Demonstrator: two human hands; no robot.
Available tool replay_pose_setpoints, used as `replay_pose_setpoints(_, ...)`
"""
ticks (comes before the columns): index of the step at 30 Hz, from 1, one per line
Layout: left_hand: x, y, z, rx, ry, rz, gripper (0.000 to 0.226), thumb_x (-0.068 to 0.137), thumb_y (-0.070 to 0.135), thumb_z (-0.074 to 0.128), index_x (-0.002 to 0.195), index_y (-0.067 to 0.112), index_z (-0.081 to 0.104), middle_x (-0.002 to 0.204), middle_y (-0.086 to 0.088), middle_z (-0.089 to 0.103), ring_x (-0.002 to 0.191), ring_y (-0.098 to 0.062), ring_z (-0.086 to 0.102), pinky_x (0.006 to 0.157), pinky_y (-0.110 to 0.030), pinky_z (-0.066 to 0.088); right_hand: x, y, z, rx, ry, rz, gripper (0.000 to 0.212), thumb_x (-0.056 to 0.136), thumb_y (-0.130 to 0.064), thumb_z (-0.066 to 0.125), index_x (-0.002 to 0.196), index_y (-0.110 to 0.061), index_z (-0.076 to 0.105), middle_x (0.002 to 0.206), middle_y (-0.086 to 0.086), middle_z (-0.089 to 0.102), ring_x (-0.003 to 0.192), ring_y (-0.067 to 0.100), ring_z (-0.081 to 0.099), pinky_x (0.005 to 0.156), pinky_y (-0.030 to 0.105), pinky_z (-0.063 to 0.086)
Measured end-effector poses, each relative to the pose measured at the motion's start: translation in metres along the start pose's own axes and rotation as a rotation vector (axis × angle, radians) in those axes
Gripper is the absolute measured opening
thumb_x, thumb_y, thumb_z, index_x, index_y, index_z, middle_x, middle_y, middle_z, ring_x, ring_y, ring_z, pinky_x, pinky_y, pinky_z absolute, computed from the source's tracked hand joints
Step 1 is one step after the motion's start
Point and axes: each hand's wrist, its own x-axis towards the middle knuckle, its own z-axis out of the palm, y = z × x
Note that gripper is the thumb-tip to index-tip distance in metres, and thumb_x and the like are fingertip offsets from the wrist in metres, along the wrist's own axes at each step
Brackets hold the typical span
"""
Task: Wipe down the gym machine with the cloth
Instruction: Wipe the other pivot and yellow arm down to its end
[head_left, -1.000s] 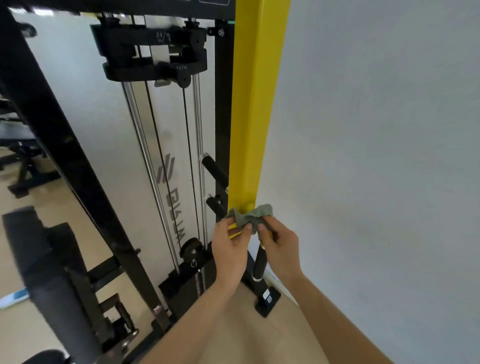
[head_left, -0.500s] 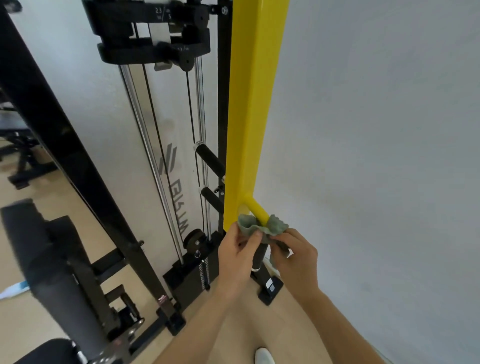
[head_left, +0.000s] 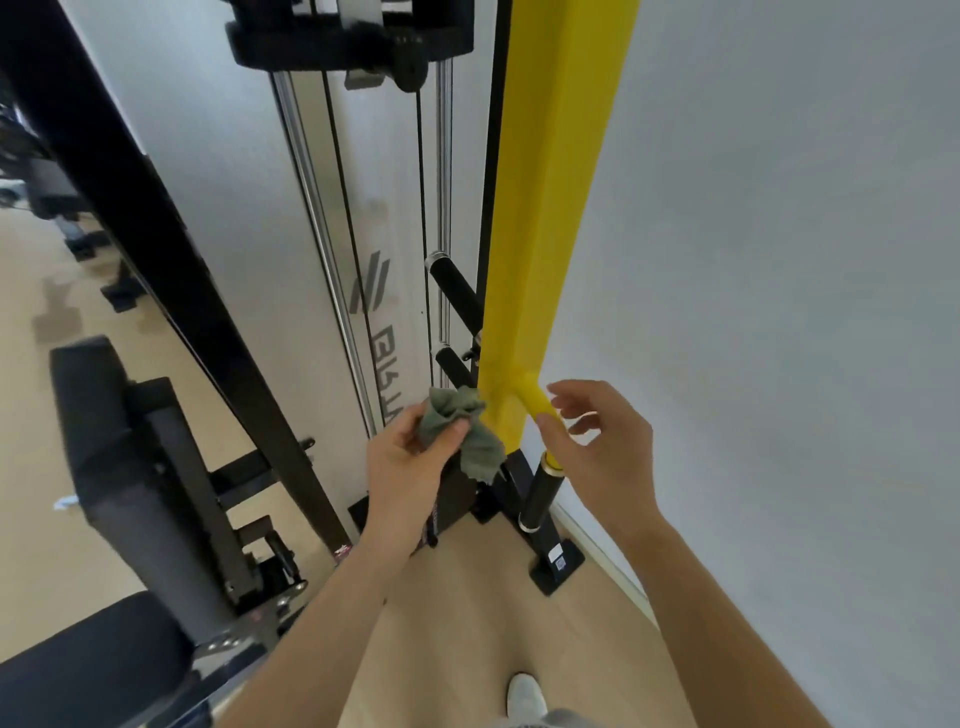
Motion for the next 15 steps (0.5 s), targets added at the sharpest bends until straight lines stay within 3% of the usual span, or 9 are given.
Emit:
replay_pose_setpoints(3, 0.024, 0.006, 0.006, 0.055, 0.076, 0.113, 0.029, 0.091, 0.013, 0.073, 0.112, 0.032, 0.069, 0.108, 0.013, 0.073, 0.104, -0.004, 0.067, 0.087, -0.020, 0.057, 0.012, 0.011, 0.003, -0.093, -0.068, 0.089, 0.023, 0.087, -0.020, 0.078, 0.108, -0.028, 0.071, 0.101, -0.012, 0.069, 0.088, 0.008, 0.064, 0.077, 0.026, 0.056)
replay_pose_setpoints(5, 0.035, 0.000, 0.018, 0.103, 0.035, 0.172, 0.033, 0.091, 0.009, 0.072, 0.122, 0.020, 0.069, 0.114, 0.008, 0.070, 0.108, -0.005, 0.065, 0.089, -0.019, 0.056, 0.011, 0.017, 0.005, -0.084, -0.086, 0.115, 0.019, 0.089, -0.020, 0.075, 0.109, -0.023, 0.075, 0.101, -0.012, 0.070, 0.083, 0.009, 0.065, 0.077, 0.032, 0.058)
replay_pose_setpoints(7, 0.038, -0.014, 0.033, 0.137, 0.002, 0.233, 0.037, 0.089, 0.000, 0.071, 0.125, 0.005, 0.068, 0.119, -0.001, 0.069, 0.109, -0.005, 0.065, 0.090, -0.018, 0.055, 0.010, 0.020, 0.005, -0.068, -0.073, 0.102, 0.020, 0.089, -0.019, 0.076, 0.109, -0.021, 0.076, 0.100, -0.012, 0.070, 0.080, 0.009, 0.064, 0.075, 0.030, 0.058)
replay_pose_setpoints(10, 0.036, -0.050, 0.043, 0.197, 0.042, 0.307, 0.037, 0.088, -0.005, 0.070, 0.125, -0.003, 0.068, 0.121, -0.010, 0.069, 0.110, -0.004, 0.066, 0.095, -0.020, 0.053, 0.011, 0.023, 0.002, -0.050, -0.075, 0.094, 0.022, 0.088, -0.018, 0.077, 0.110, -0.019, 0.076, 0.100, -0.011, 0.071, 0.080, 0.008, 0.064, 0.072, 0.025, 0.057)
replay_pose_setpoints(15, 0.028, -0.095, 0.038, 0.270, 0.043, 0.069, 0.036, 0.087, -0.001, 0.074, 0.123, 0.005, 0.070, 0.111, 0.004, 0.069, 0.101, 0.005, 0.065, 0.090, -0.013, 0.053, 0.015, 0.029, -0.001, -0.061, -0.096, 0.095, 0.022, 0.089, -0.020, 0.076, 0.111, -0.021, 0.075, 0.102, -0.010, 0.071, 0.083, 0.007, 0.064, 0.071, 0.018, 0.054)
